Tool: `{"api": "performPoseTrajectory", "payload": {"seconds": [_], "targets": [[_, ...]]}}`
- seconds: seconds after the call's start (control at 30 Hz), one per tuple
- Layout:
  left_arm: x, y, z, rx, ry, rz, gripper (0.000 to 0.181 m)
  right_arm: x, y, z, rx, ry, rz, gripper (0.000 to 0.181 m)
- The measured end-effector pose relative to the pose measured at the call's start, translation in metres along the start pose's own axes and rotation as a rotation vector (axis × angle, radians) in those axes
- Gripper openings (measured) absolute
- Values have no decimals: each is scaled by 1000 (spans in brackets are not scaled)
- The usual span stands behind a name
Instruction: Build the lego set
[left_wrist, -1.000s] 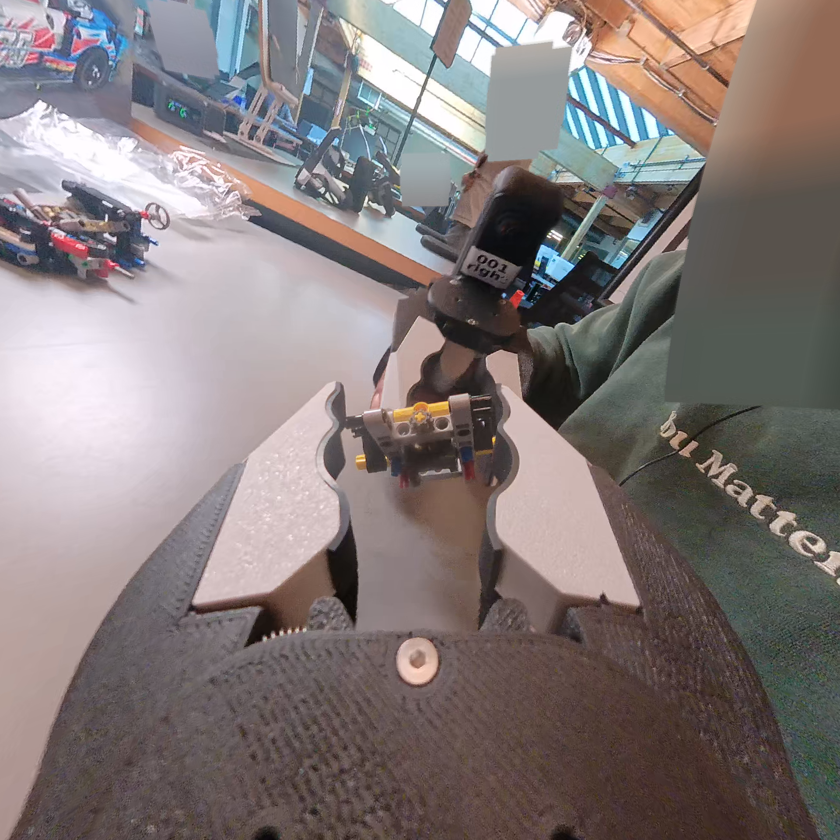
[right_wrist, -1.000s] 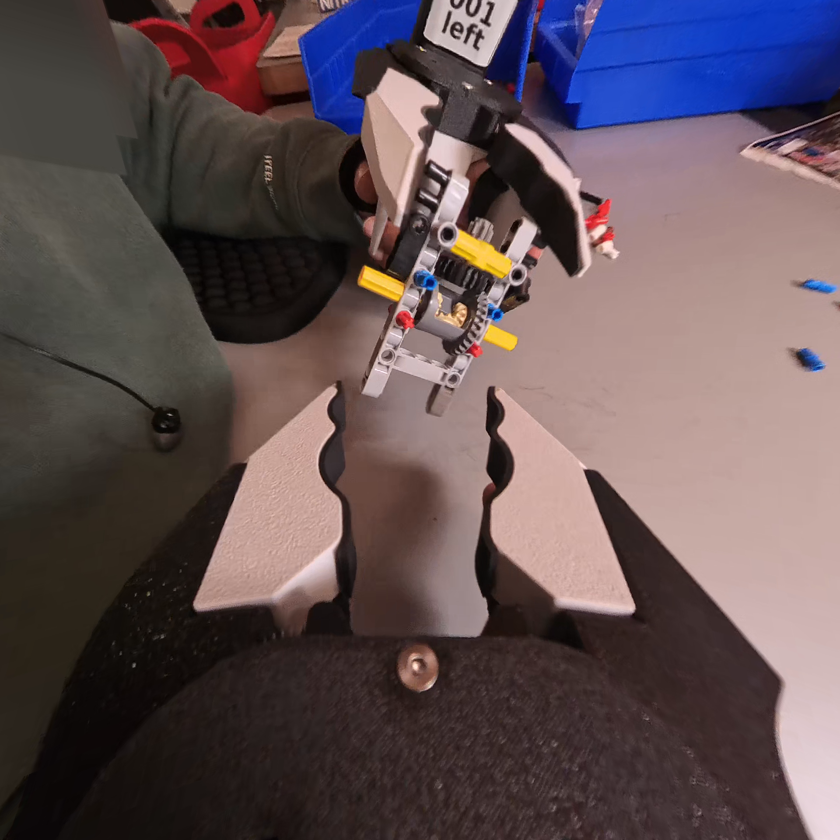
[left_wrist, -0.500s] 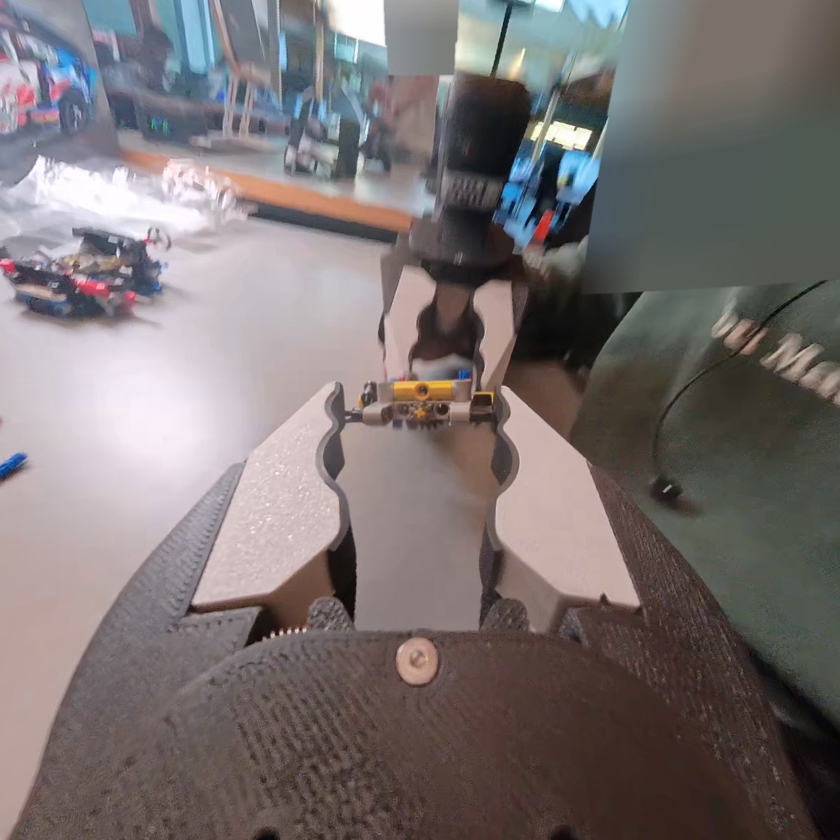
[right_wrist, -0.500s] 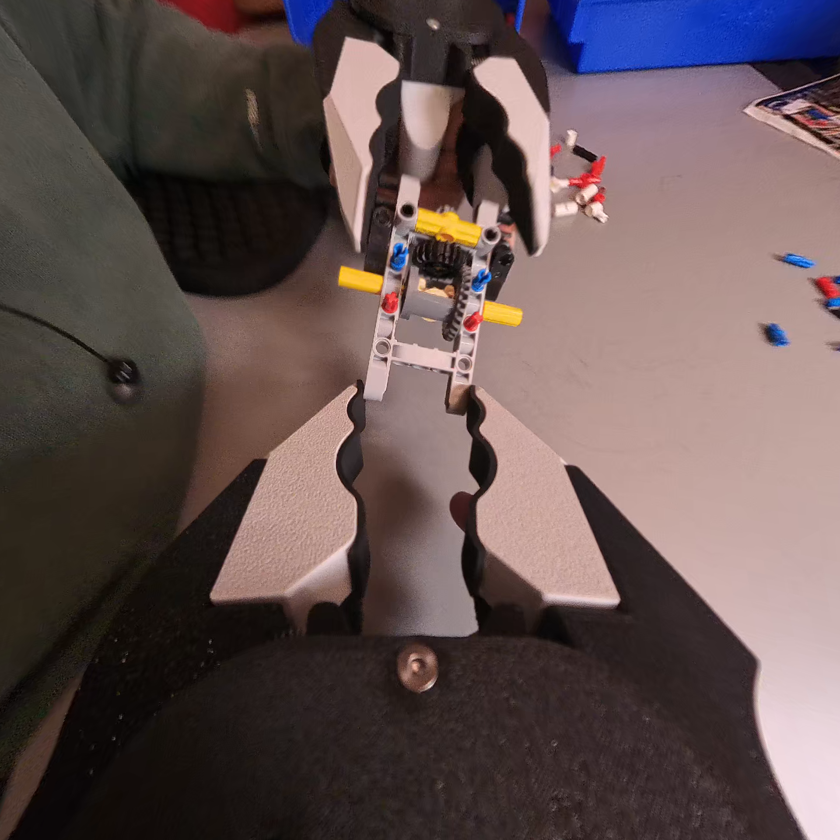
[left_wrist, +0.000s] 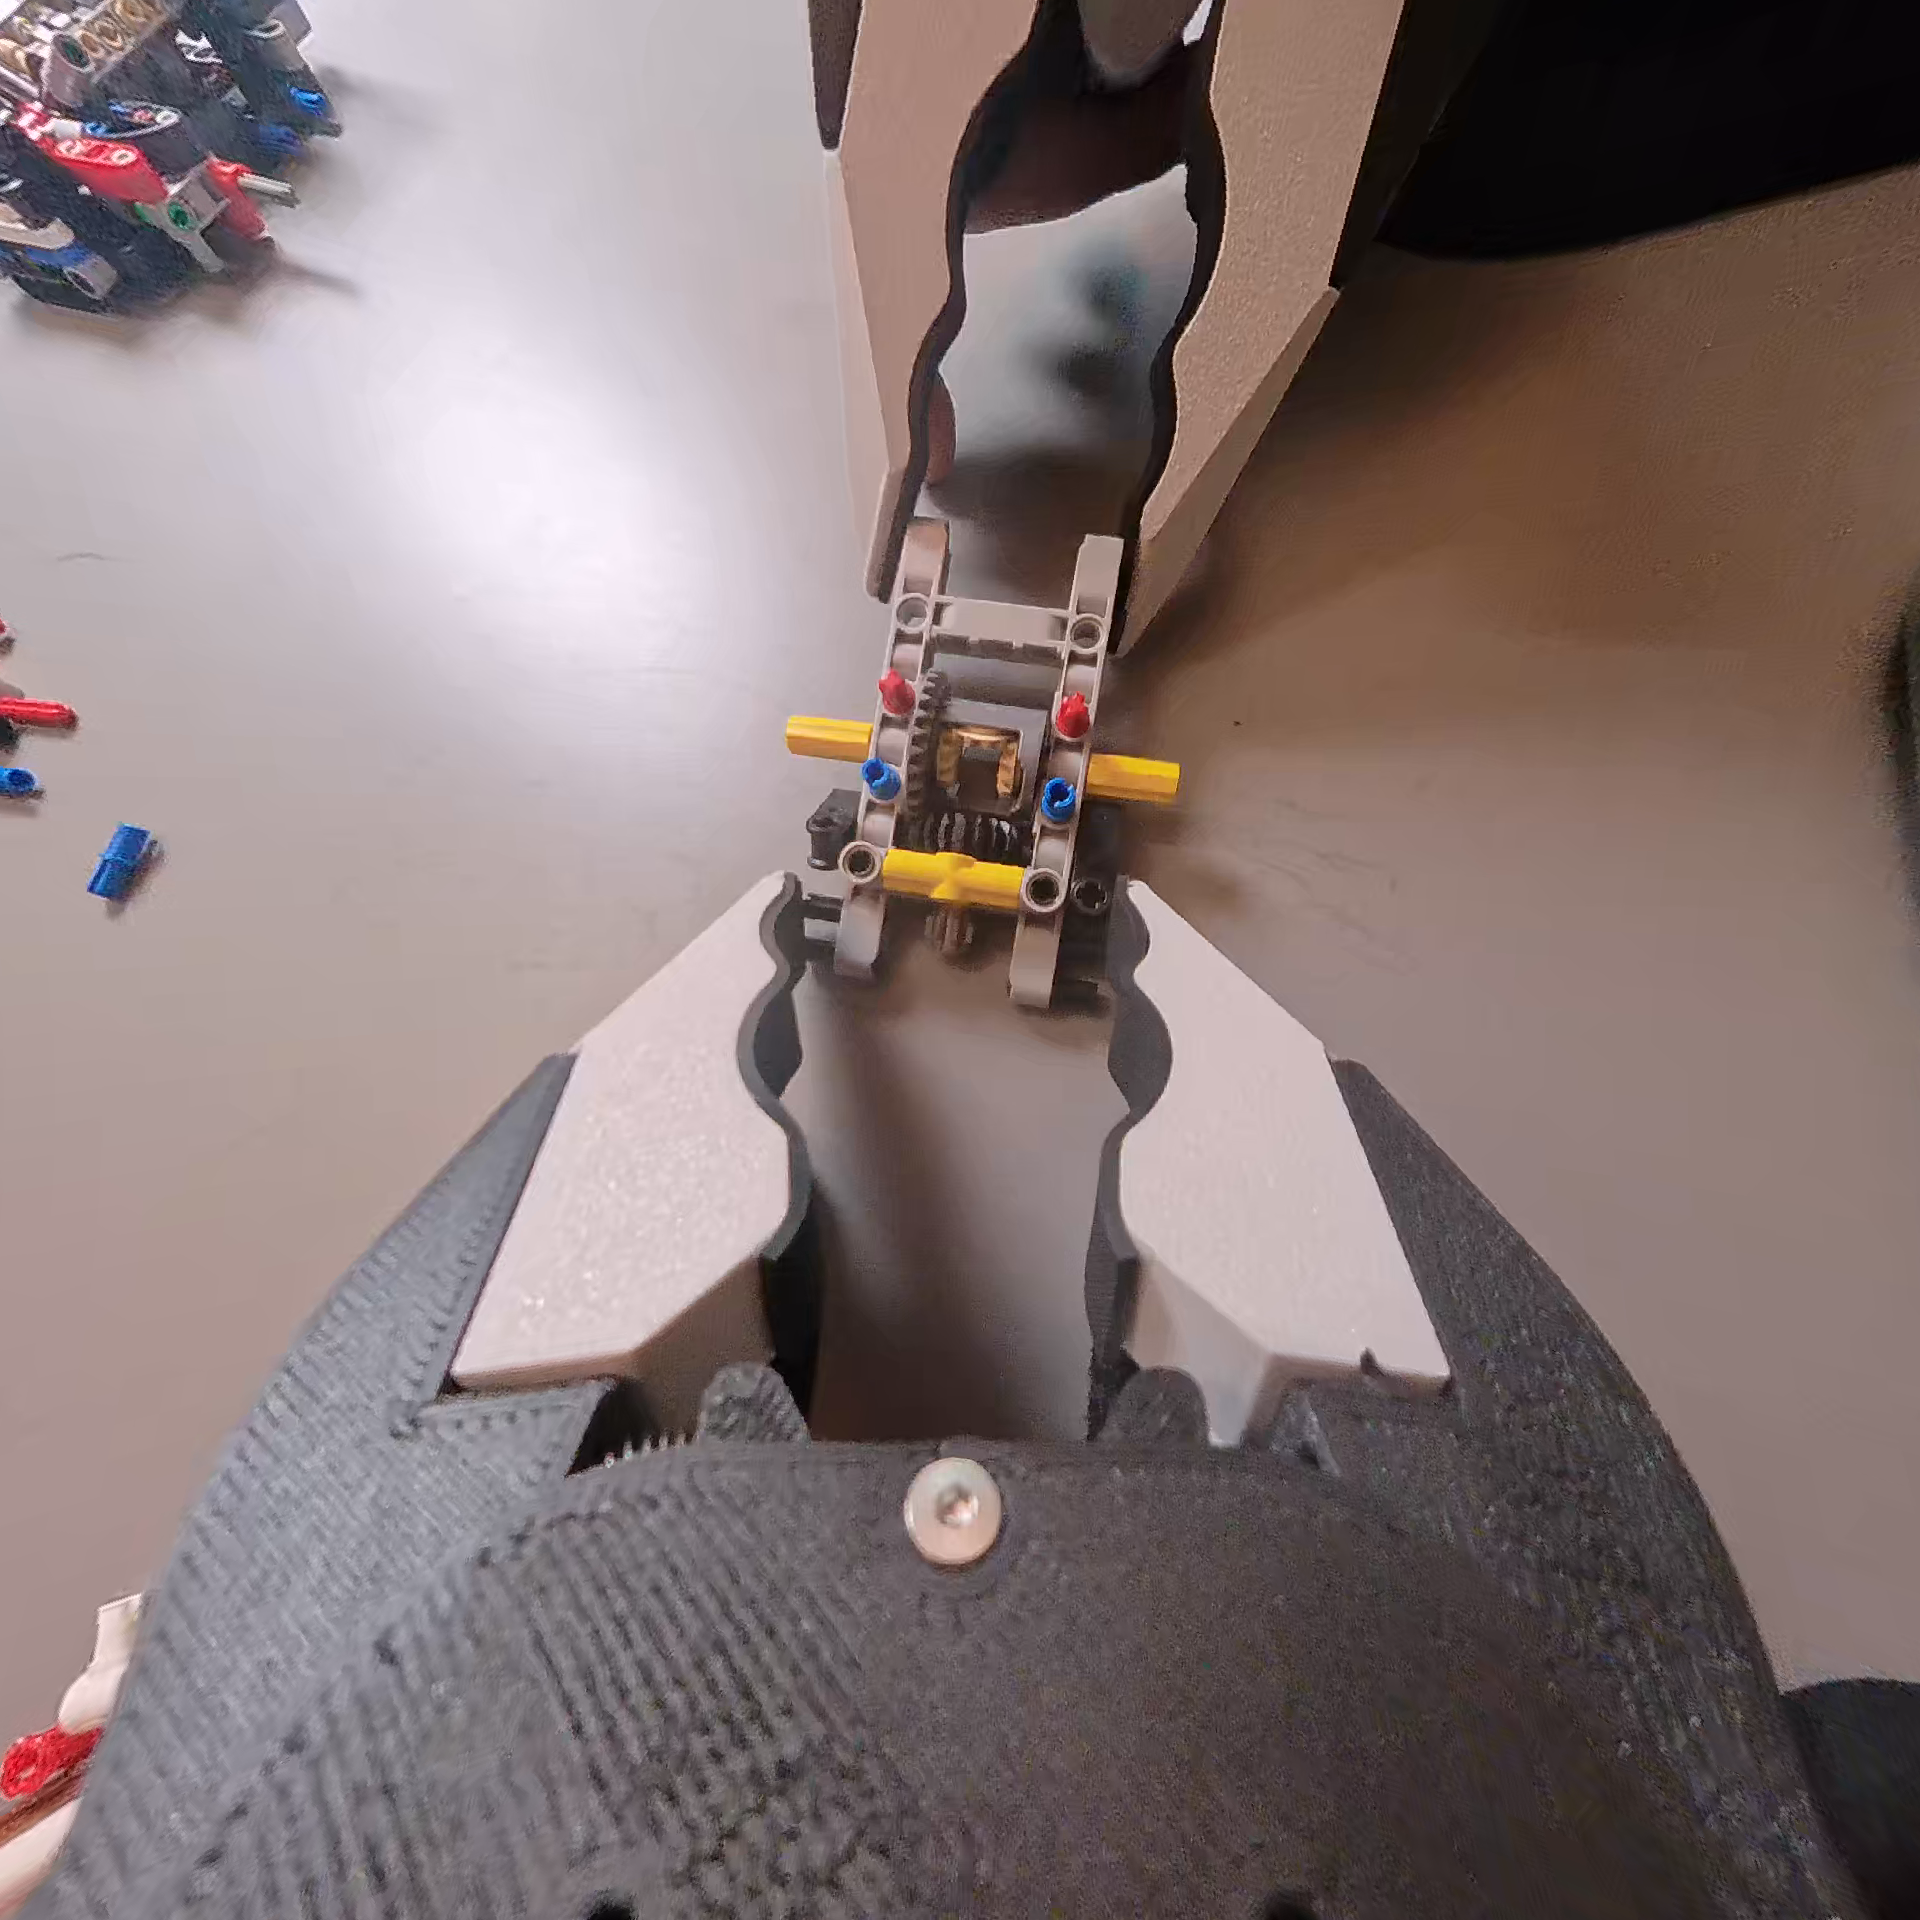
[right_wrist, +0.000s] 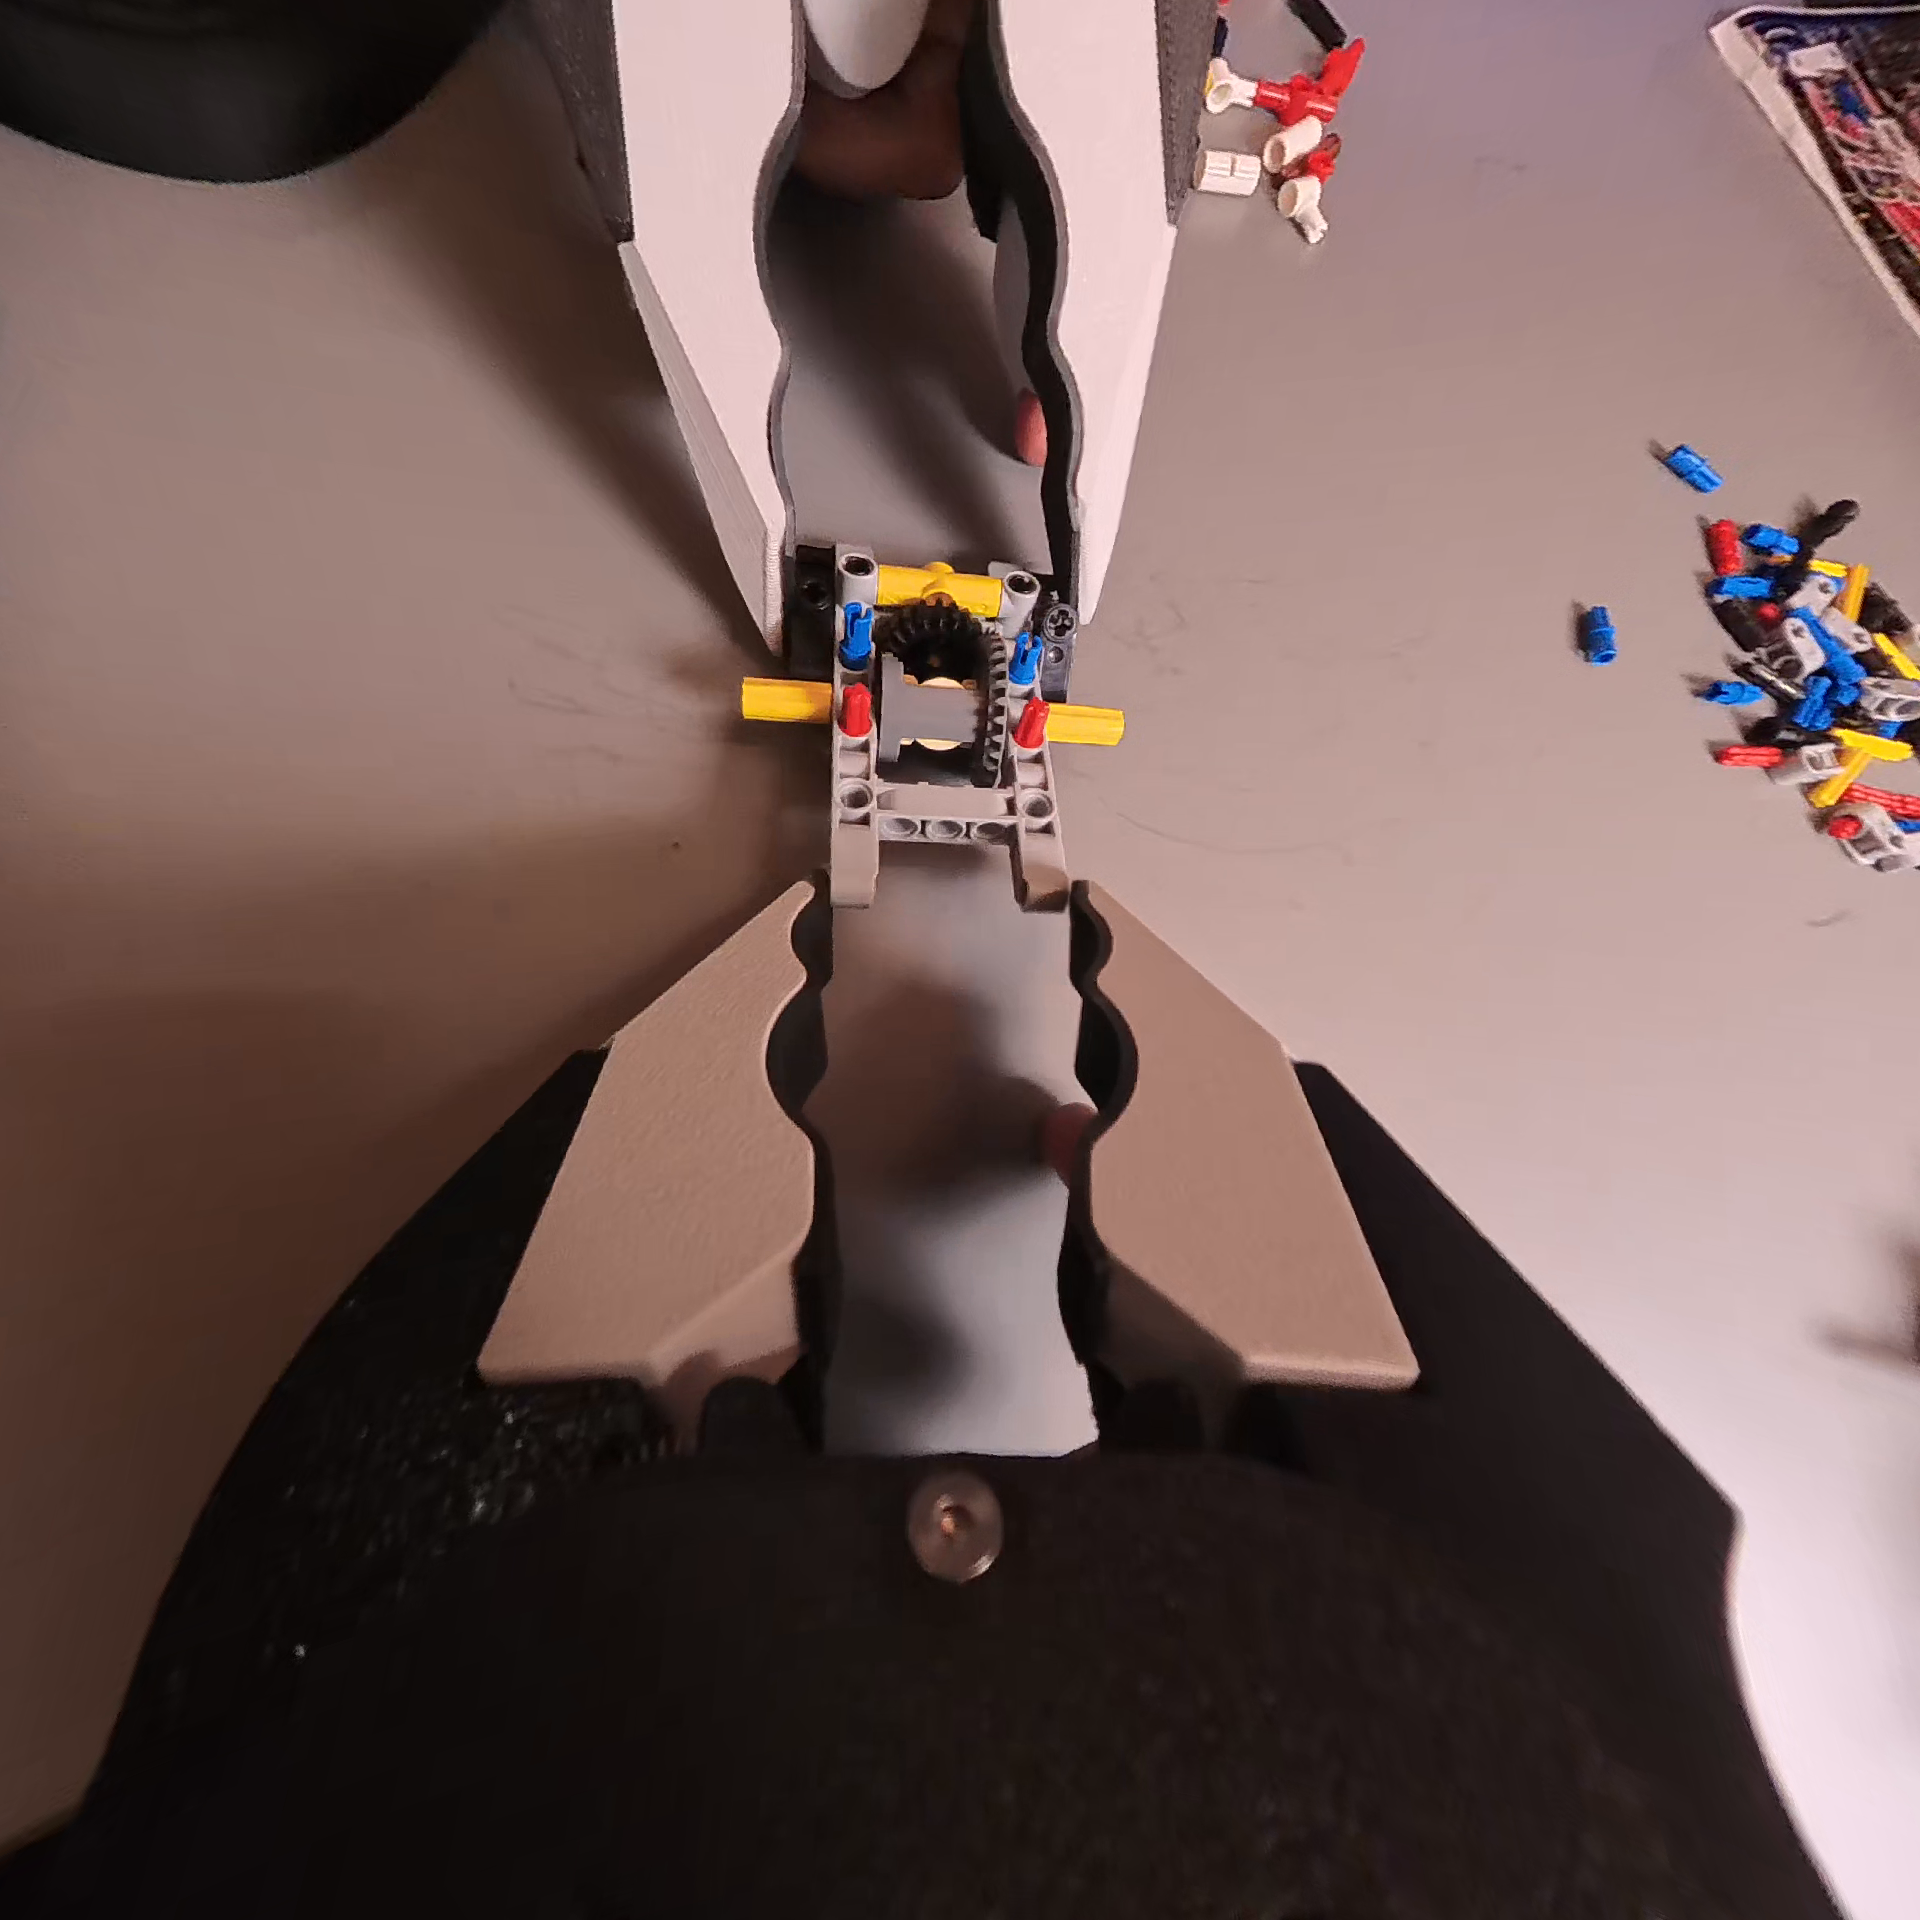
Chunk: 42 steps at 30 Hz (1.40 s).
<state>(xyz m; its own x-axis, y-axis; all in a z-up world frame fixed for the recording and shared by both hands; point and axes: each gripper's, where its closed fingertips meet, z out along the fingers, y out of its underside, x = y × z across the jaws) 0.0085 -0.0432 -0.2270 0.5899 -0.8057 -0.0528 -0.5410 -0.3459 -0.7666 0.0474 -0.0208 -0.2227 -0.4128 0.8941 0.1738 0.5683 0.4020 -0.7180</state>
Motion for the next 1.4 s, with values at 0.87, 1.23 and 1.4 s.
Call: {"api": "performPoseTrajectory", "payload": {"seconds": [0.87,1.23,1.4], "targets": [[-105,-31,-133,769,-502,-301,54,68,-35,-66,453,417,232,56],[-129,-14,-160,753,-737,-253,0,98,-28,-89,551,608,314,20],[-133,-10,-163,722,-809,-217,0,105,-28,-97,580,667,317,0]]}}
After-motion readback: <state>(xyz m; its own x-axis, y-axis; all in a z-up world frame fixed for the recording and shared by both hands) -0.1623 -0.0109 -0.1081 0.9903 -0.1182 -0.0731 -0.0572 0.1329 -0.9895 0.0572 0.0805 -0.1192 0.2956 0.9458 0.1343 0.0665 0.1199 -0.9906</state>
